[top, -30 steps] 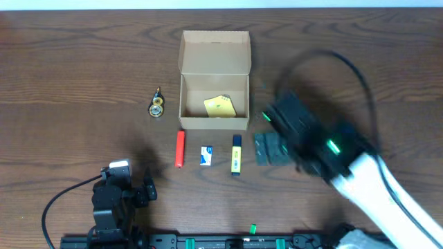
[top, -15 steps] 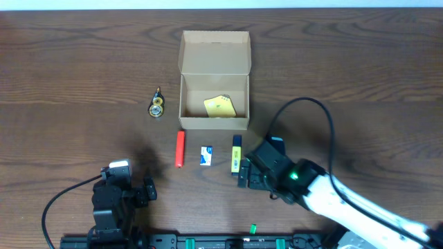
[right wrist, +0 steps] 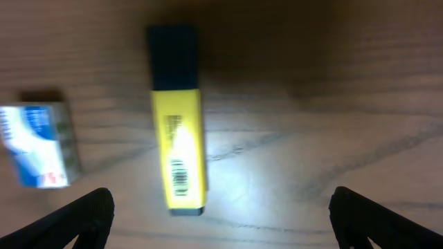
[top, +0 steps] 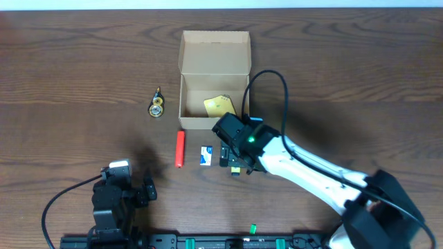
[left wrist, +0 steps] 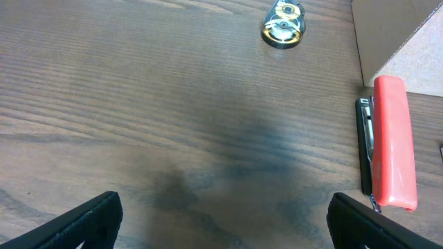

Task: Pack container
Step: 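Move the right gripper to the yellow highlighter and grasp it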

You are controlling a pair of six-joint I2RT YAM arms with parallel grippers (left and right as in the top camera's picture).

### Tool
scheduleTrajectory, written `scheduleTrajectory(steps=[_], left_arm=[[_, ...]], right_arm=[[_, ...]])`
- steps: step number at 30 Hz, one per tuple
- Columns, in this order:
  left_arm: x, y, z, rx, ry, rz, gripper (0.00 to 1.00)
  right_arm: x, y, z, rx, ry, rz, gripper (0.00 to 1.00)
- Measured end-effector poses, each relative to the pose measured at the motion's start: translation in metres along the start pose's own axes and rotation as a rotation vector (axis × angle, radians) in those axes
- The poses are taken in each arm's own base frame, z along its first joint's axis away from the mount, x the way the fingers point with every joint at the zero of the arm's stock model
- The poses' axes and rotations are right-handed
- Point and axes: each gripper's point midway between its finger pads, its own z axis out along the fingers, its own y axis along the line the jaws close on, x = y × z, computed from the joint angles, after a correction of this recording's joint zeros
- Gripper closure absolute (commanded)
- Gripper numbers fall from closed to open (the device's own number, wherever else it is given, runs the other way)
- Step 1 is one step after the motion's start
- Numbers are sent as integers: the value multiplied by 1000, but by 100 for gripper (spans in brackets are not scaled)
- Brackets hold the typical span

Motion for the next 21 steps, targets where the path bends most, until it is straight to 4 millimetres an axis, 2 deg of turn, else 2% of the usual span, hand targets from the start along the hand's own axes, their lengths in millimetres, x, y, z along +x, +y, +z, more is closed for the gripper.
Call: scheduleTrajectory(steps=[5,14,21], left_arm=[[0,0,0,0,0,0,5],[0,0,0,0,0,0,5],[0,0,0,0,0,0,5]], right_arm=[[6,-6,14,54,30,75,1],[-7,12,15,-25,-16,179,2],[-9,15,14,-35,-24,203,4]])
